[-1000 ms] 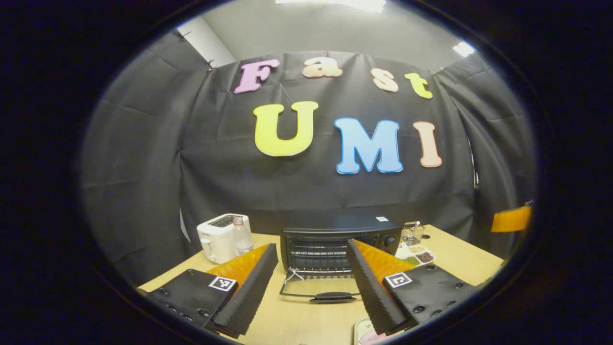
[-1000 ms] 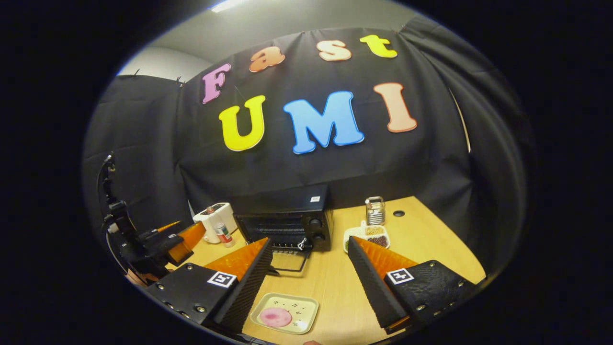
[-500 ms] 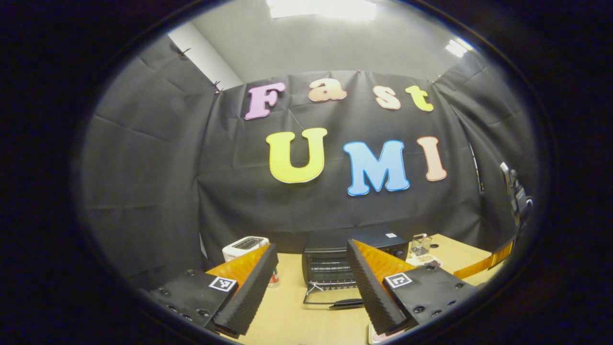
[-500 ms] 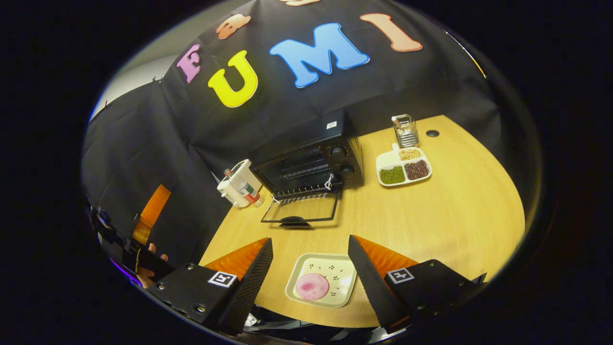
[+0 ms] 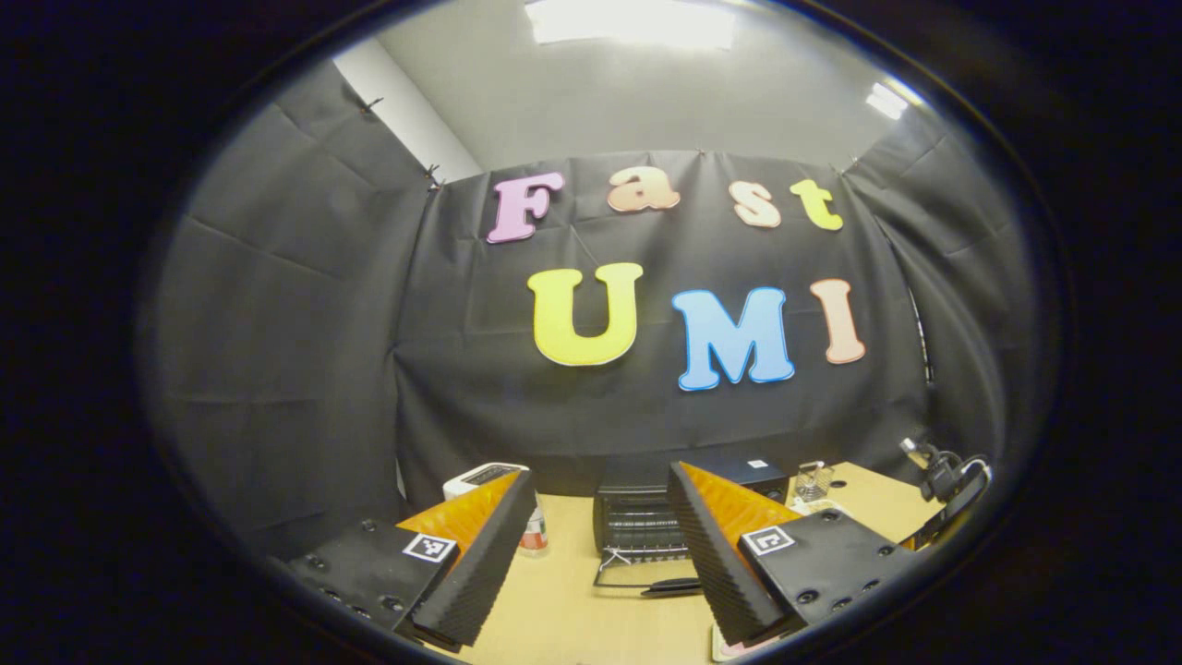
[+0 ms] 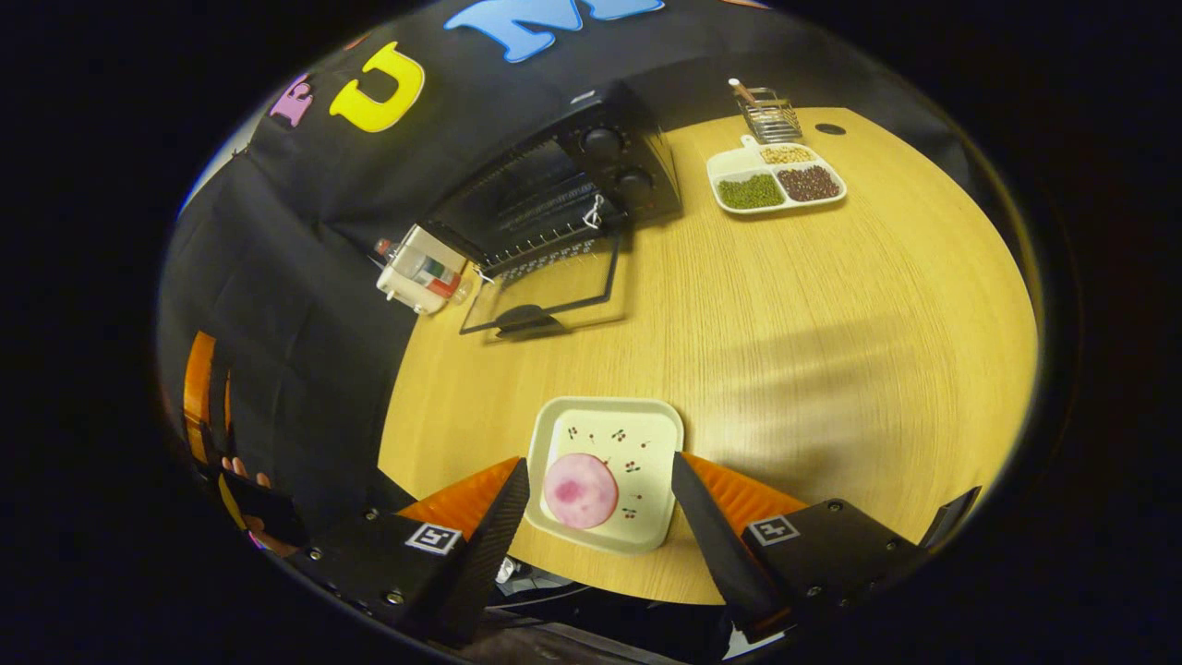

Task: Open the electric oven with the left hand, put the food in, and close the electric oven.

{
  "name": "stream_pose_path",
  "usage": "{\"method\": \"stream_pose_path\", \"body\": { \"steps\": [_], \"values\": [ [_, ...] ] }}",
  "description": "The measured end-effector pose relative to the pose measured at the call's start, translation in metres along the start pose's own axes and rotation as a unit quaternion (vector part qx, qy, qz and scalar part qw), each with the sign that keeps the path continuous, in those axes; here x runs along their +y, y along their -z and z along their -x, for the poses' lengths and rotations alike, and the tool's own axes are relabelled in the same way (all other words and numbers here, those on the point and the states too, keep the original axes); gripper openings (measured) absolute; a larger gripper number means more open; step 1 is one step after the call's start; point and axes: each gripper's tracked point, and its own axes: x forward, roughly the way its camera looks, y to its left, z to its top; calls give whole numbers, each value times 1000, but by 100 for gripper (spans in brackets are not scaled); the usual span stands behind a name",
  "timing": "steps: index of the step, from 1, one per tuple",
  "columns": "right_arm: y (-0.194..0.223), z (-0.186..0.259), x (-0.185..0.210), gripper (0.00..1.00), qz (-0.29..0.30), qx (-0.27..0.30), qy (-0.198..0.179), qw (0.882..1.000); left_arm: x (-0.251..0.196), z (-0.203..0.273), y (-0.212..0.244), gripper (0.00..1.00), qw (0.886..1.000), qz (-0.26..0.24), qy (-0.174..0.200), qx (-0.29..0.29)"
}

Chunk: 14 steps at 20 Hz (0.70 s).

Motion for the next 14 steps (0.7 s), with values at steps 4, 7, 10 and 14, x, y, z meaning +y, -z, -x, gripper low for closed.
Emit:
{"method": "stream_pose_path", "body": {
  "steps": [4, 7, 10, 14],
  "values": [
    [16, -19, -14, 94, -2, 48, 13, 999, 16, 3, 4, 97, 1000, 11, -17, 4],
    [31, -30, -21, 72, -11, 83, 19, 996, 29, 4, 9, 100, 999, 16, -30, 9],
    [40, -40, -30, 82, -4, 101, 39, 994, 36, 5, 12, 97, 999, 23, -40, 10],
    [36, -44, -30, 37, -34, 108, 38, 993, 38, 4, 17, 100, 998, 37, -45, 14]
  ]
}}
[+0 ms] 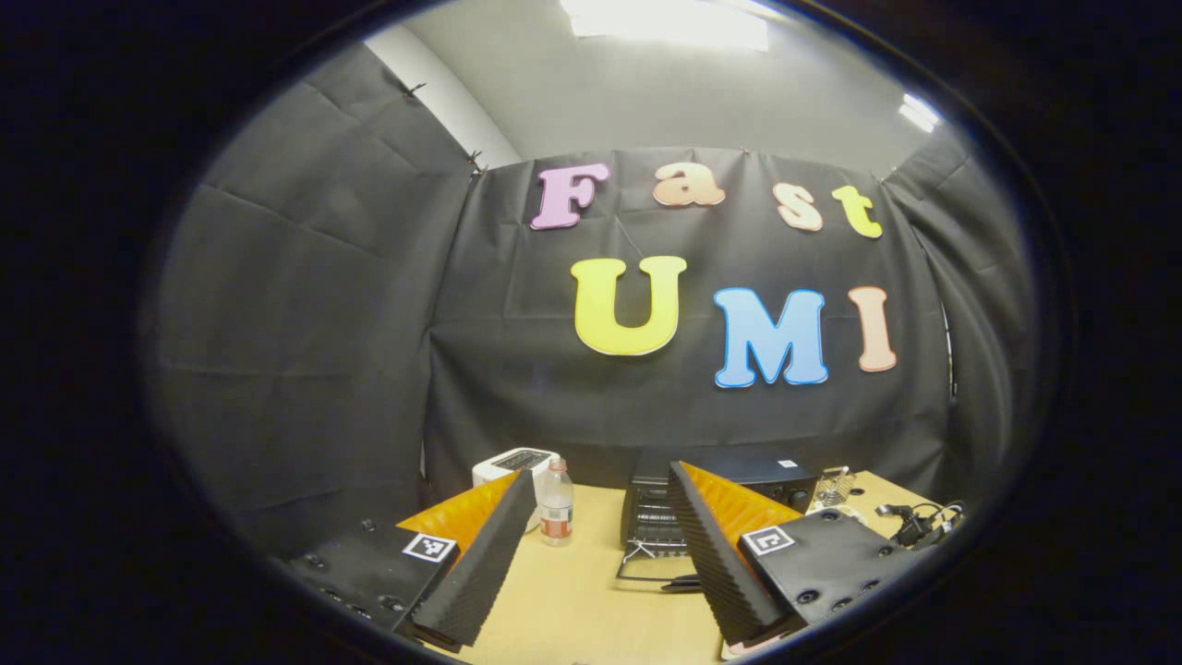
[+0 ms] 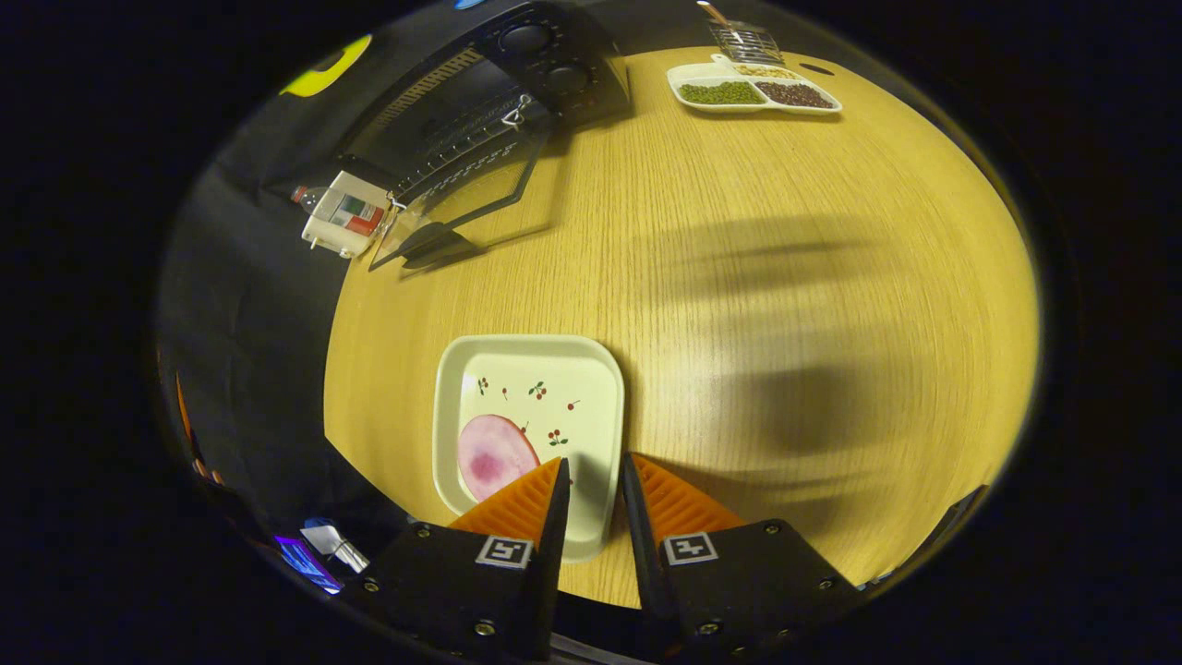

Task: Open the electric oven with the left hand, put the food in, and close the electric oven.

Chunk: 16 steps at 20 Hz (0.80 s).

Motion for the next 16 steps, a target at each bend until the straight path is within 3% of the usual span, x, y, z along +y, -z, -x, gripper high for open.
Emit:
{"method": "stream_pose_path", "body": {
  "steps": [2, 3, 5, 7, 15, 16],
  "values": [
    [-4, 1, -12, 37, -8, -2, 7, 1000, -2, -1, 4, 97, 1000, 4, 1, 5],
    [-5, 9, -10, 2, -30, 0, 1, 1000, -3, -2, 5, 97, 1000, 4, 1, 7],
    [-1, -6, -10, 3, -65, -2, -26, 998, -5, -1, 6, 100, 1000, 0, 2, 8],
    [-4, 0, -9, 1, -93, -10, -36, 995, -9, -1, 2, 97, 1000, -9, 6, 5],
    [-8, 17, 24, 0, -112, -30, -77, 990, -11, -4, -9, 100, 1000, -16, 7, -9],
    [-11, 19, 32, 0, -120, -34, -85, 988, -10, -6, -7, 97, 1000, -14, 8, -9]
  ]
}}
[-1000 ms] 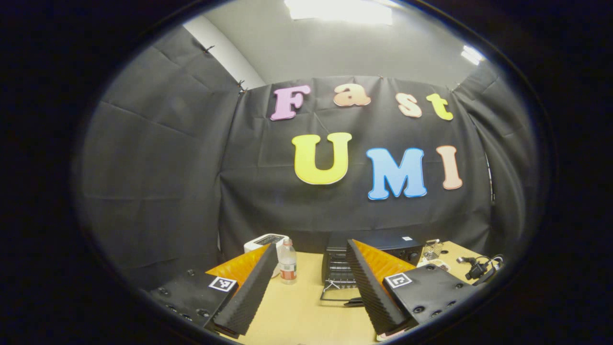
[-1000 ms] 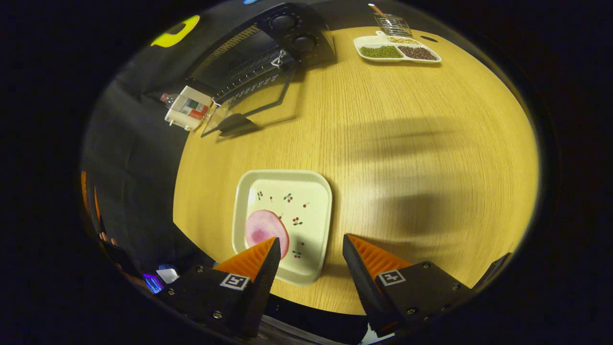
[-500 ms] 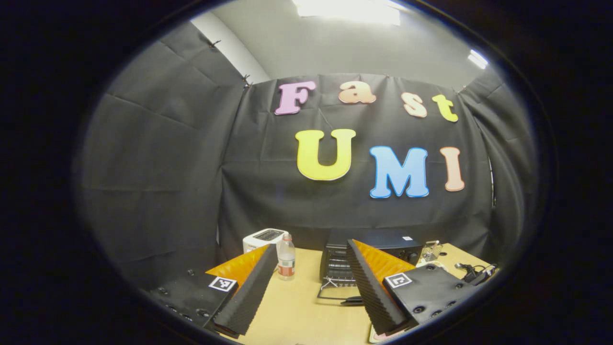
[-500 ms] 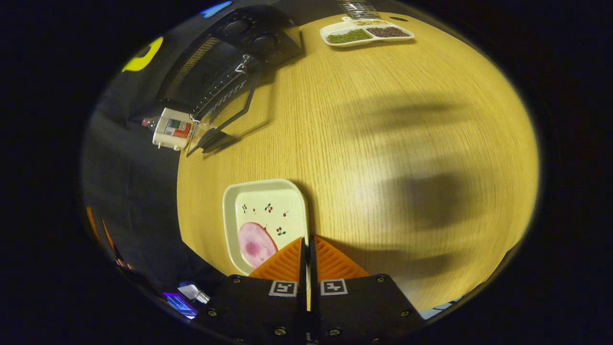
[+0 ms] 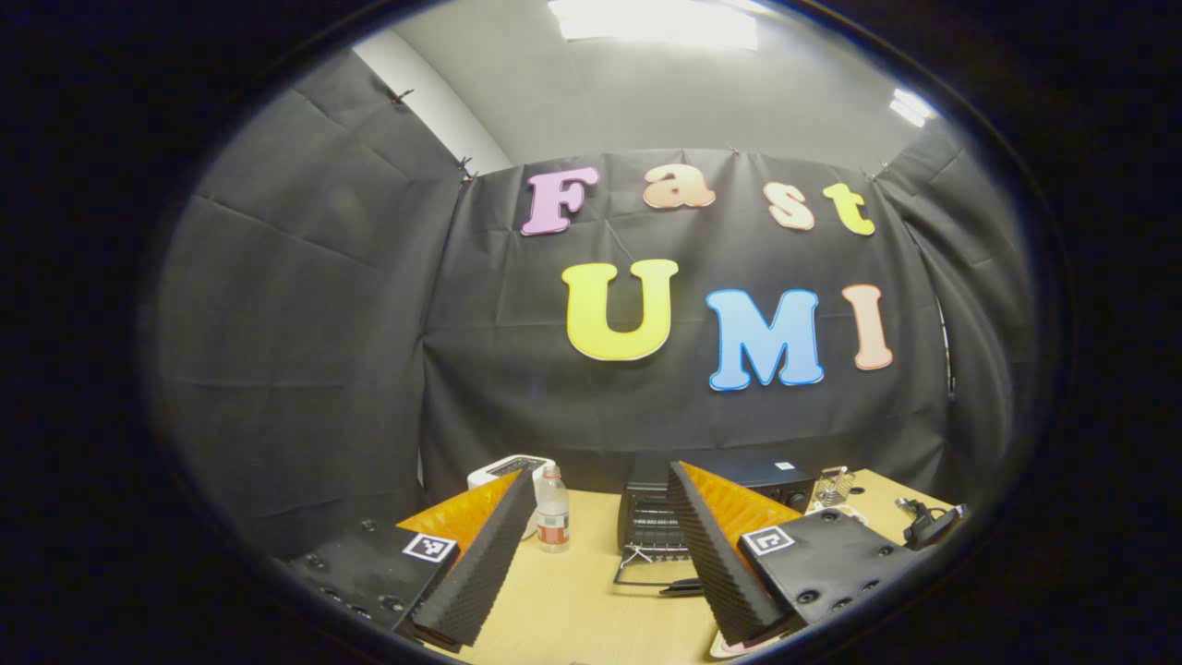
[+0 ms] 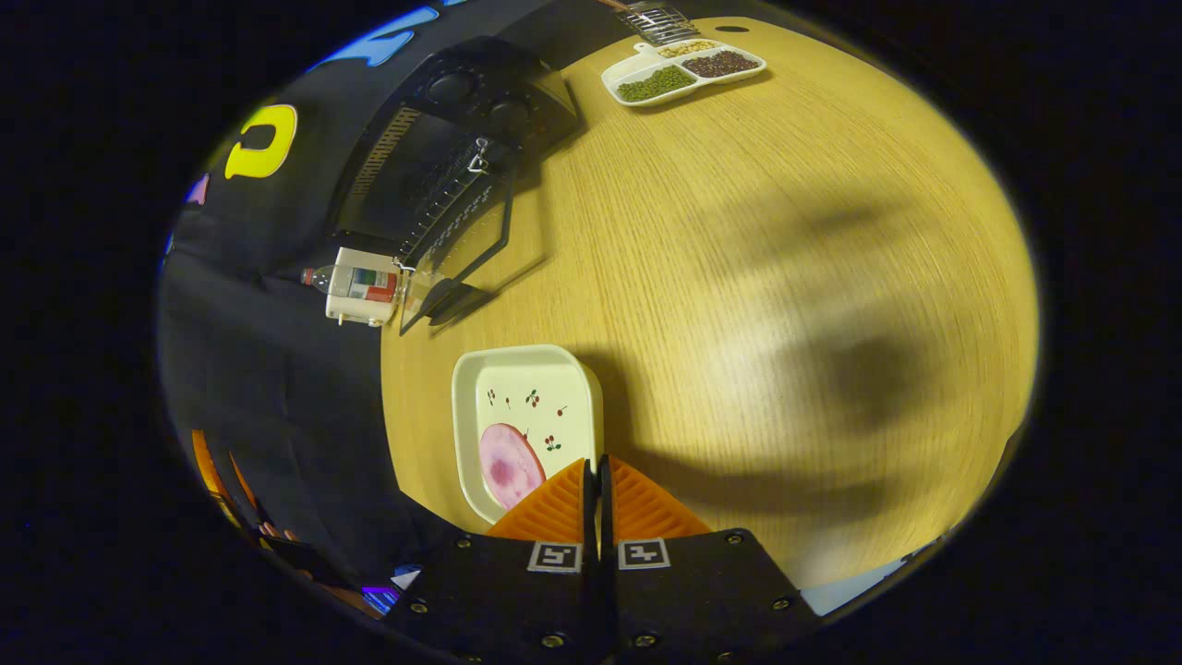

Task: Open the electric oven with the left hand, put the food in, and close the electric oven.

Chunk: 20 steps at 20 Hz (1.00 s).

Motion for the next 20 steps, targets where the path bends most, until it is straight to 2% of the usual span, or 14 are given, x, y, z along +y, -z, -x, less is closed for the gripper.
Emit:
{"method": "stream_pose_path", "body": {
  "steps": [1, 2, 6, 10, 15, 16, 17, 20],
  "values": [
    [-2, 1, 10, 0, -10, -4, -9, 1000, 0, -2, 1, 100, 1000, 1, 1, 1],
    [-5, 1, 19, 0, -19, -10, -17, 1000, 1, -5, 2, 97, 1000, 1, 1, 2],
    [-26, -1, 59, 0, -53, -48, -35, 997, 10, -18, 5, 97, 1000, 4, 3, 1],
    [-52, -8, 93, 0, -102, -91, -54, 989, 24, -35, 9, 97, 1000, 5, 2, 3],
    [-82, -27, 122, 0, -179, -136, -65, 972, 41, -63, 16, 97, 1000, 7, 7, 6],
    [-85, -31, 127, 0, -196, -141, -68, 968, 44, -69, 19, 100, 1000, 8, 8, 8],
    [-92, -37, 132, 0, -210, -150, -71, 964, 48, -74, 21, 97, 1000, 10, 10, 10],
    [-107, -50, 147, 0, -250, -171, -76, 950, 55, -91, 29, 97, 1000, 12, 16, 16]
  ]
}}
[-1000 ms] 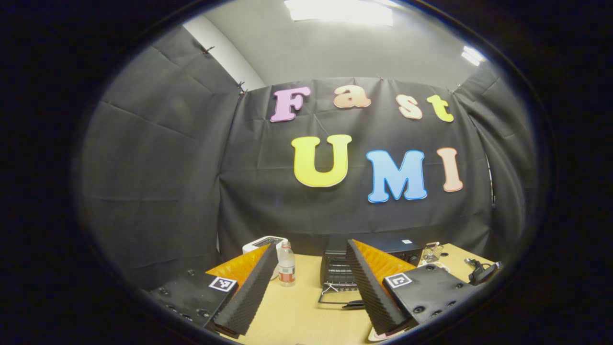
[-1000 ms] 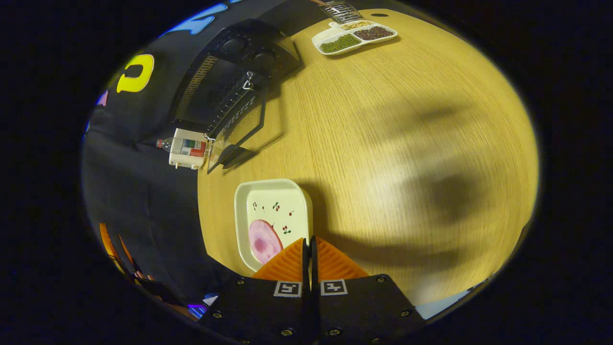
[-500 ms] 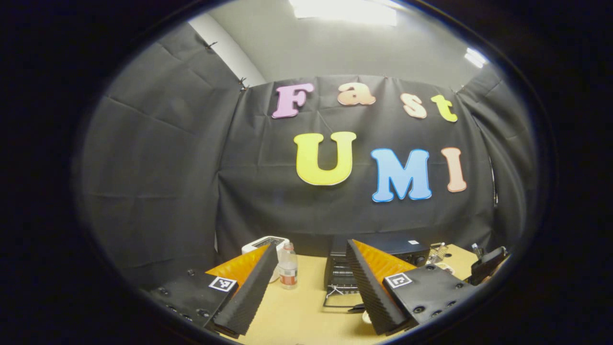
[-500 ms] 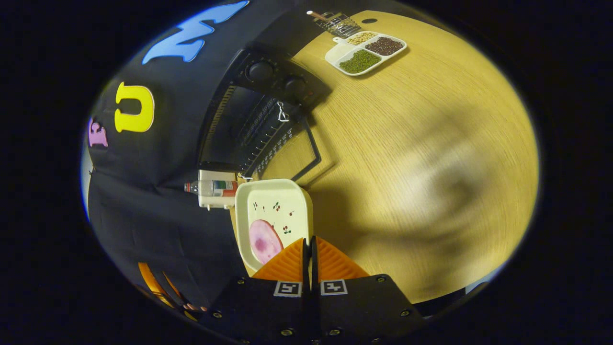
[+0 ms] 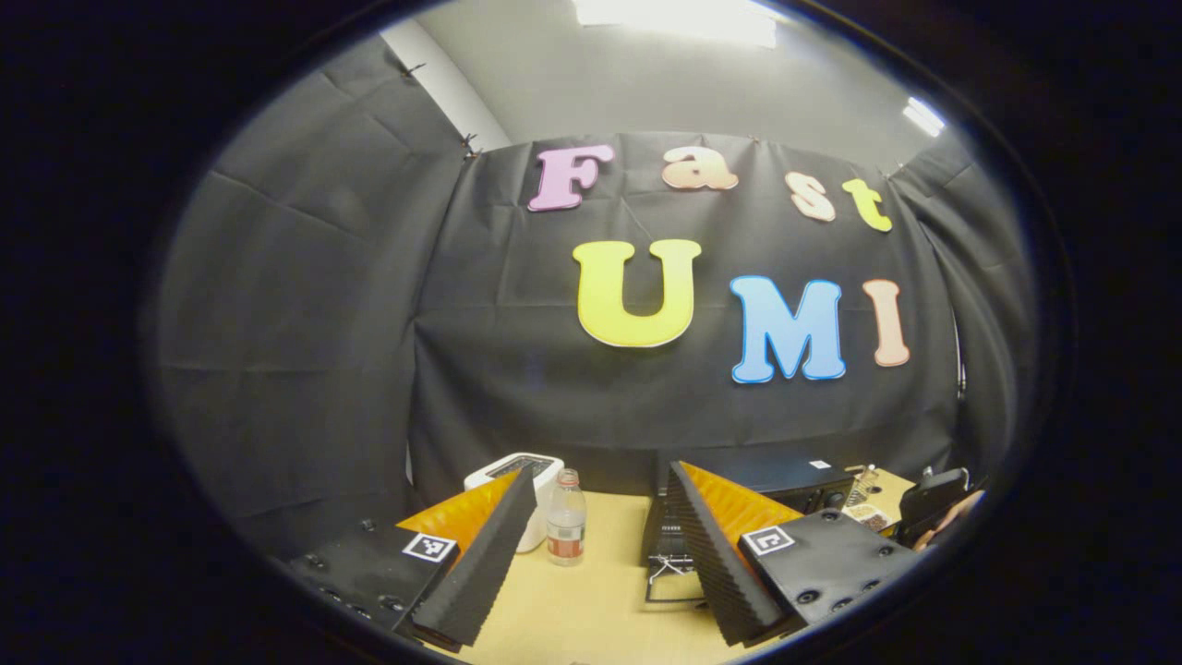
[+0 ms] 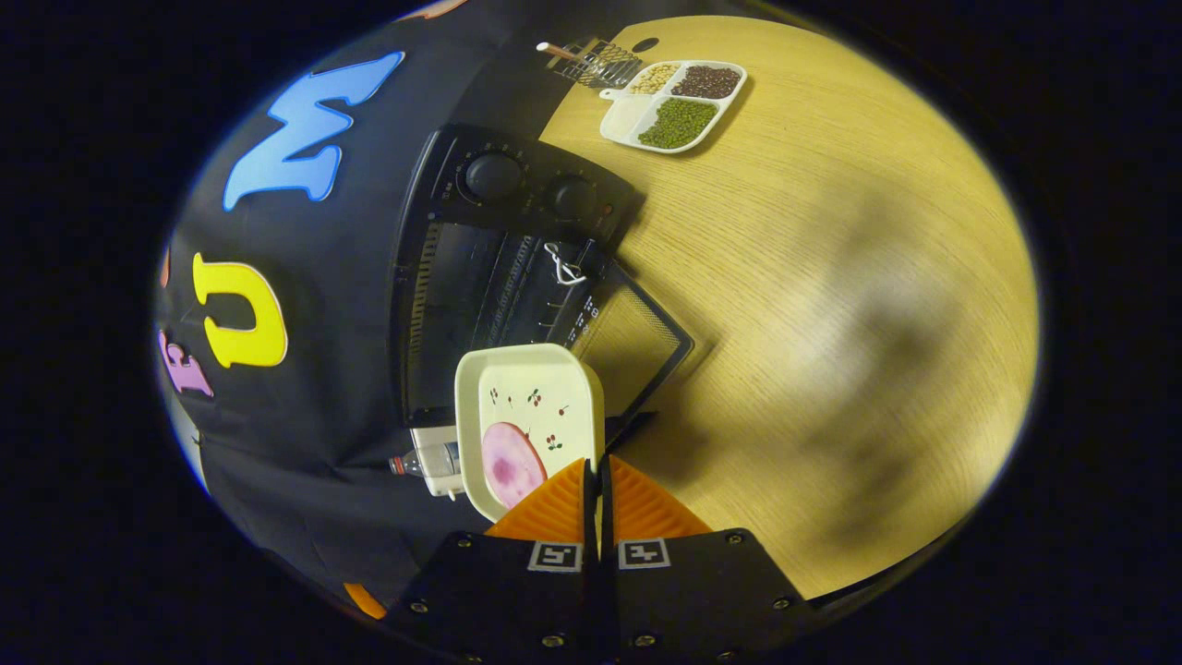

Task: Open the electric oven with the left hand, put the food in, and close the electric oven.

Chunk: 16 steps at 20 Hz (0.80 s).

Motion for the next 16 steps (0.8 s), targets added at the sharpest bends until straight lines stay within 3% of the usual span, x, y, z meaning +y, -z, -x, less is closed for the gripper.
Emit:
{"method": "stream_pose_path", "body": {
  "steps": [9, 14, 15, 16],
  "values": [
    [-33, -49, 46, 0, -110, -78, -25, 991, 29, -28, 2, 97, 1000, -7, 6, 10],
    [-57, -72, 59, 0, -162, -114, -30, 980, 52, -28, 6, 92, 1000, -11, -13, 17],
    [-60, -77, 61, 1, -171, -117, -29, 978, 56, -27, 6, 100, 1000, -11, -17, 18],
    [-63, -81, 63, 1, -178, -121, -29, 976, 61, -27, 8, 100, 999, -13, -23, 19]
  ]
}}
